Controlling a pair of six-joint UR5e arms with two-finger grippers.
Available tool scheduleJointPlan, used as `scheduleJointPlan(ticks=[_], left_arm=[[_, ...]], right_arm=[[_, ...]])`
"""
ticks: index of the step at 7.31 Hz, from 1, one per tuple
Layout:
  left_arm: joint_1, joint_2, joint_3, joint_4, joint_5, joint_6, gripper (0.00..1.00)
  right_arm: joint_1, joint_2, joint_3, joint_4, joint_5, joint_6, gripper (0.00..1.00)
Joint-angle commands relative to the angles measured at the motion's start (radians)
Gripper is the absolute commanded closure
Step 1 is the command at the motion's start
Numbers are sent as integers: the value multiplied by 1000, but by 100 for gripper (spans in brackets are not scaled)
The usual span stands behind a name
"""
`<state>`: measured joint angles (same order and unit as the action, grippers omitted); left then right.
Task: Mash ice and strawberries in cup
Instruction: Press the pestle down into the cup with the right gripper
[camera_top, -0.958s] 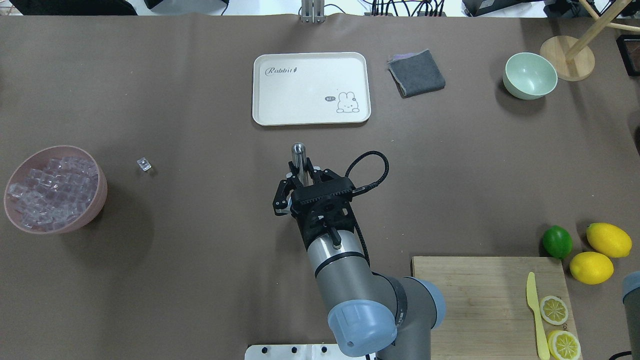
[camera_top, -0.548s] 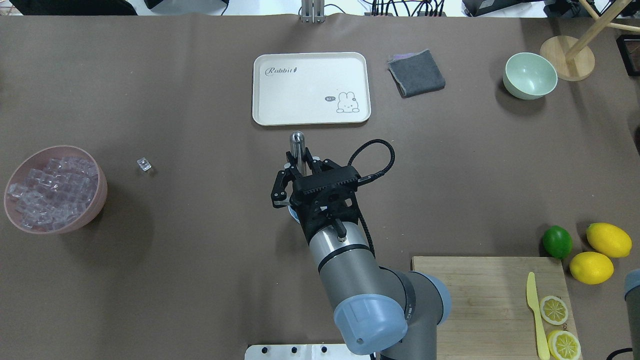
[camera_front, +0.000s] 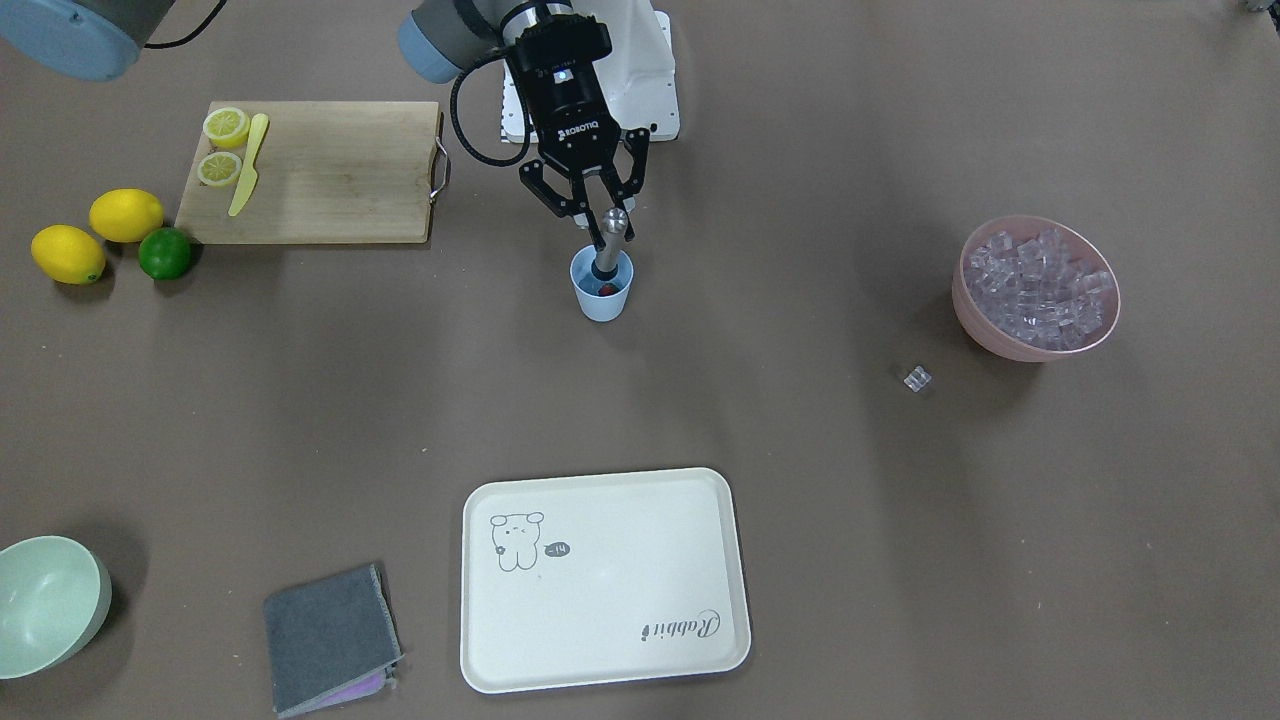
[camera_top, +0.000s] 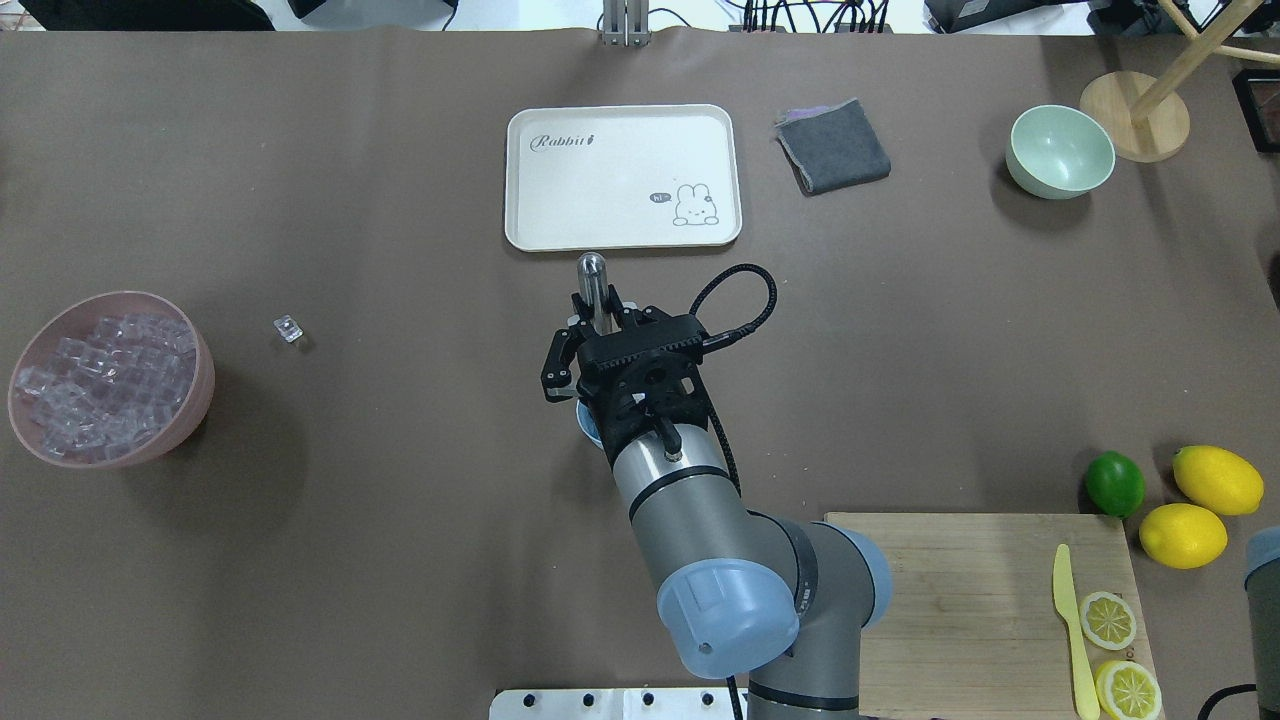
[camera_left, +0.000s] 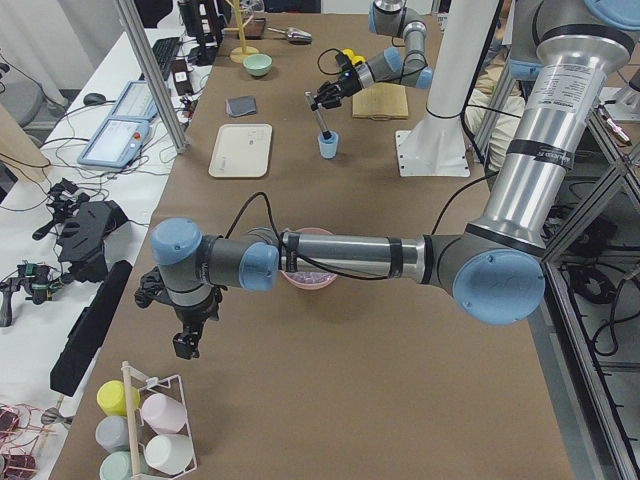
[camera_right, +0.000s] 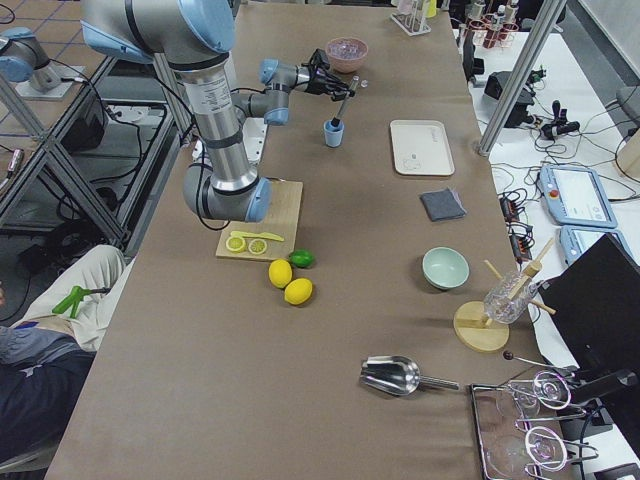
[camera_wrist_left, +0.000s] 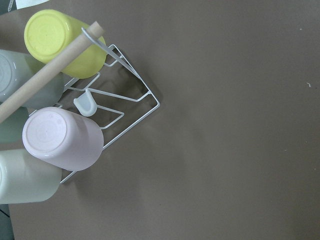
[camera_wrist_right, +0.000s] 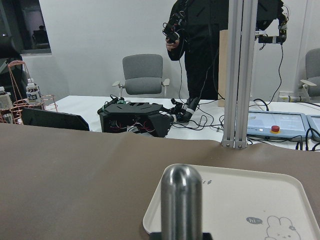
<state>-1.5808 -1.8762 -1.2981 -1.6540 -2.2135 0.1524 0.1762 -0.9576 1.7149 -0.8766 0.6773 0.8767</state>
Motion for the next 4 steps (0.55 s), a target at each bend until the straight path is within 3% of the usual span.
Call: scheduleJointPlan(ticks=[1,3,4], left_arm=[[-1,-1,-1,0,0,-1,3],[-7,-4,-3,0,0,4,3],[-7,-11,-1,-1,0,1,3]], right_arm=[[0,0,-26,1,8,5,100],[-4,8,-26,2,33,8,100],[12,8,6,2,88,1,100]])
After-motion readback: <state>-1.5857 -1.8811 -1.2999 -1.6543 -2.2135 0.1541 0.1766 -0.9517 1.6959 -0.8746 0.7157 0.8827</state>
